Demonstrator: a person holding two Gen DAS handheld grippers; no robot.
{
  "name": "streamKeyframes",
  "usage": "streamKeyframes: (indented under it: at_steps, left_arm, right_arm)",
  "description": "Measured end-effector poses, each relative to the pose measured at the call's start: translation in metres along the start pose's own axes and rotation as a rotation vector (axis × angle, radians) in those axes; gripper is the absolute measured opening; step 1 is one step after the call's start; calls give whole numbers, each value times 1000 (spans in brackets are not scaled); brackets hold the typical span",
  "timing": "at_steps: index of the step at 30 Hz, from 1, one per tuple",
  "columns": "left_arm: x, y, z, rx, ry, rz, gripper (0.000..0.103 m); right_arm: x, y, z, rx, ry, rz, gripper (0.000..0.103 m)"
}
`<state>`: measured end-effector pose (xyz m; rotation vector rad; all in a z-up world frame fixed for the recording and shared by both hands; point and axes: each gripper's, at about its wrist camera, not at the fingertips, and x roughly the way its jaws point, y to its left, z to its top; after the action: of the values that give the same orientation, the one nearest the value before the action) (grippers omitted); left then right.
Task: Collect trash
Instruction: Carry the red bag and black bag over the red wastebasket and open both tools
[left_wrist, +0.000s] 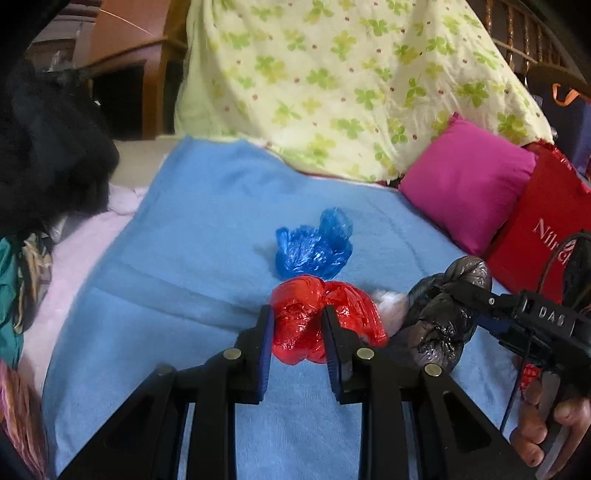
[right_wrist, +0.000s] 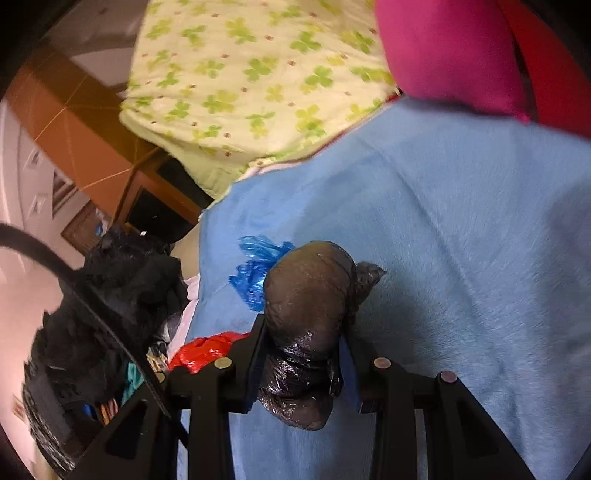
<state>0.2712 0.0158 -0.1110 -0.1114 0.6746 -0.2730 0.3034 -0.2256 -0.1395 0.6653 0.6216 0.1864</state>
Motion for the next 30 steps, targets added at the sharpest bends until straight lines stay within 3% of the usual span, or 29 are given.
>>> streamKeyframes:
  at_steps: [4,8,14,19,24,30]
  left_arm:
    - [-21,-6,-10,-27,-38,4,27]
    - [-40,-25,-30,38,-70,28,27]
    - [-58,-43,-53,110,-94,-21,27]
    - [-62,-50,-63,200,-115,19,27]
    - [-60,-29,-54,80,-98,-33,27]
    - [-55,-29,-53,77,-94,5,27]
  right_arm:
    - [-26,7,-7,-99,-59,-30,38]
    - [-57,4,-25,-185,-118,-89,38]
    - [-93,-6,-56,-216,-120,-199,38]
    - [-114,12,-76,-301,-121,-239,38]
    - [-123,26,-92,-399,-126,-245,38]
    - [-120,10,-89,-364,-121,-253,38]
